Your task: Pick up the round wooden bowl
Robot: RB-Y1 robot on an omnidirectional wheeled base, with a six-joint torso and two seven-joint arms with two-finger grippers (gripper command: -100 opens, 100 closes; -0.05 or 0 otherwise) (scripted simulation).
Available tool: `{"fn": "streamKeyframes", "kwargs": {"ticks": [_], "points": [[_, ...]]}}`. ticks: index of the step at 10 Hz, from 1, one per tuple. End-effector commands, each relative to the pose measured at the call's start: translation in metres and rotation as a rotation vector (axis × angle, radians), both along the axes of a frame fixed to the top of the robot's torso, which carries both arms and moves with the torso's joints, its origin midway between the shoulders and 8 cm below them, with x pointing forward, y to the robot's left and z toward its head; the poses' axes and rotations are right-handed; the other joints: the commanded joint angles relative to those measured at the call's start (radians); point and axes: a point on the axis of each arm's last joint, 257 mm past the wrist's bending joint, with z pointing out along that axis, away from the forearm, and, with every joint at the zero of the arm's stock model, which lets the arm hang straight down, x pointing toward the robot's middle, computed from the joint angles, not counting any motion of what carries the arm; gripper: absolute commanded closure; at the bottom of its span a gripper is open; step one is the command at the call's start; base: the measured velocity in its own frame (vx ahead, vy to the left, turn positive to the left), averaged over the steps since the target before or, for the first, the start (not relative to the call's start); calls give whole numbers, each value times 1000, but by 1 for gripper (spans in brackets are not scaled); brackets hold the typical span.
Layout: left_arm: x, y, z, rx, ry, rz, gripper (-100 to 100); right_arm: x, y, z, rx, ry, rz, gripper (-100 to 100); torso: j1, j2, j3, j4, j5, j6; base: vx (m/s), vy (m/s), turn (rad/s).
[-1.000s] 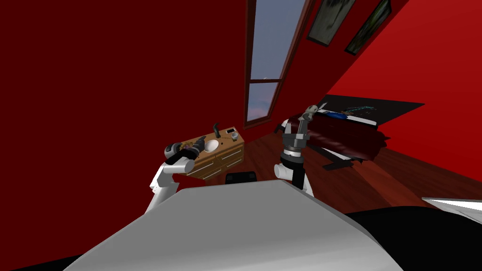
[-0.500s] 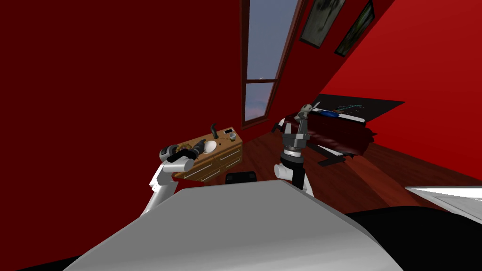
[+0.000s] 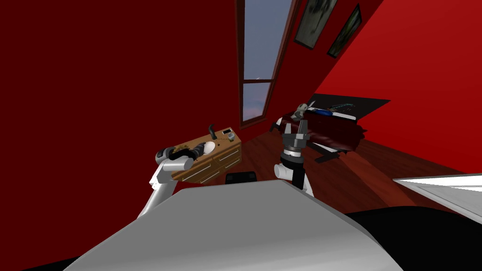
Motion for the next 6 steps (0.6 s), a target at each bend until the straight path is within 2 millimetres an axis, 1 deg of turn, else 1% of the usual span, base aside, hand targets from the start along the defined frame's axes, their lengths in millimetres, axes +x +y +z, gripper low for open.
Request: {"fn": "streamKeyframes", "kwargs": {"ticks": [1, 2, 3, 4, 5, 6], "points": [[-6, 7, -13, -5, 59, 22, -100, 0, 0, 0, 0, 0, 0, 0, 0, 0, 0, 0, 0, 0, 2, 3, -154], [-9, 8, -16, -4, 73, 24, -100, 0, 0, 0, 0, 0, 0, 0, 0, 0, 0, 0, 0, 0, 0, 20, -30], [-14, 14, -25, -8, 114, 43, -100, 0, 0, 0, 0, 0, 0, 0, 1, 0, 0, 0, 0, 0, 0, -9, -65], [-17, 15, -28, -8, 127, 45, -100, 0, 0, 0, 0, 0, 0, 0, 0, 0, 0, 0, 0, 0, 0, -6, -26], [-24, 22, -38, -12, 177, 67, -100, 0, 0, 0, 0, 0, 0, 0, 0, 0, 0, 0, 0, 0, 1, 21, -146], [-25, 22, -38, -12, 180, 67, -100, 0, 0, 0, 0, 0, 0, 0, 2, 0, 0, 0, 0, 0, -1, 10, -44]]}}
